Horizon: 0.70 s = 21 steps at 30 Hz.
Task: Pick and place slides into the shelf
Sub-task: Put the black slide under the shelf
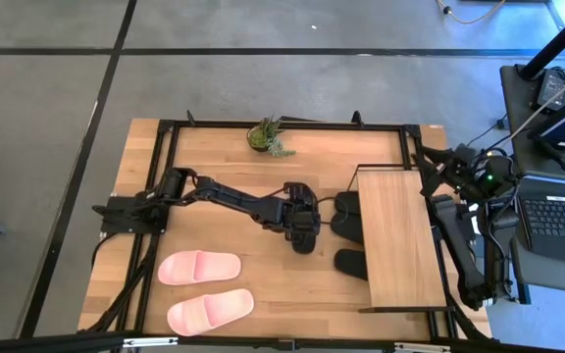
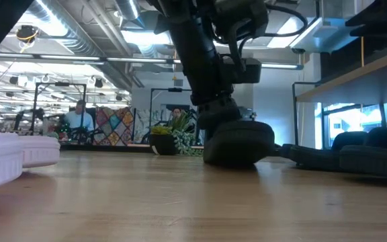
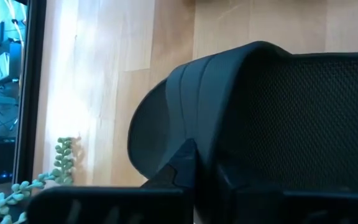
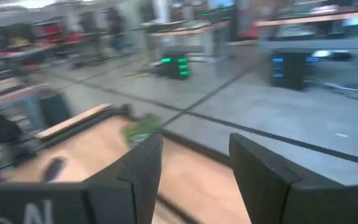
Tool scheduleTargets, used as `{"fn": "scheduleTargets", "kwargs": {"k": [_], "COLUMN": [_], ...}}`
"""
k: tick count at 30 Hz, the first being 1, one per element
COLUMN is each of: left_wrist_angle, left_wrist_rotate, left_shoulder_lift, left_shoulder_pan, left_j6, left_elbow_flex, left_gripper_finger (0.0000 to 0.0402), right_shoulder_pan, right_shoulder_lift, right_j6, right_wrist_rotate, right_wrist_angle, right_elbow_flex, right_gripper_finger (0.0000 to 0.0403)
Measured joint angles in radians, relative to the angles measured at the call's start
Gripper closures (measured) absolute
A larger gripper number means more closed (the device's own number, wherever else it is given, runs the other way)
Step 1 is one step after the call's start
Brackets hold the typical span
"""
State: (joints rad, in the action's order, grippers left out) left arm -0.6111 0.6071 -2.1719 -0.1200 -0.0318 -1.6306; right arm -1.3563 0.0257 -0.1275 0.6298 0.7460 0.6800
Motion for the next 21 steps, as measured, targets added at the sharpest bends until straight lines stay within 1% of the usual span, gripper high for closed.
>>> {"fn": "scheduleTargets", "kwargs": {"k": [3,8,10,12,16,21], "left_wrist_angle": [-0.001,-0.005,-0.008,-0.011,-0.012,-0.049], "left_wrist_rotate": [-0.001,-0.028,-0.022,0.009,0.05,0.065], "left_shoulder_lift": [0.001,0.025,0.038,0.051,0.084,0.135], "left_shoulder_pan": [-0.01,-0.045,-0.063,-0.082,-0.119,-0.151], "left_j6": [0.002,-0.001,-0.005,-0.009,-0.047,-0.062], "left_elbow_flex": [0.0,-0.016,-0.03,-0.05,-0.092,-0.147], "left_gripper_finger": [0.0395,0.0397,0.0397,0.0398,0.0398,0.0399], "right_shoulder_pan": [0.0,0.0,0.0,0.001,0.021,0.05], "right_shoulder_lift": [0.0,0.012,0.032,0.053,0.102,0.196], "right_j6": [-0.003,-0.027,-0.024,-0.024,-0.025,-0.029], "right_wrist_rotate": [0.12,0.248,0.286,0.311,0.318,0.318], "right_wrist_angle": [0.0,0.0,-0.002,-0.016,-0.053,-0.051], "right_elbow_flex": [0.0,0.0,0.0,0.0,0.002,0.04], "right_gripper_finger": [0.0215,0.0215,0.0215,0.0215,0.0215,0.0215]}}
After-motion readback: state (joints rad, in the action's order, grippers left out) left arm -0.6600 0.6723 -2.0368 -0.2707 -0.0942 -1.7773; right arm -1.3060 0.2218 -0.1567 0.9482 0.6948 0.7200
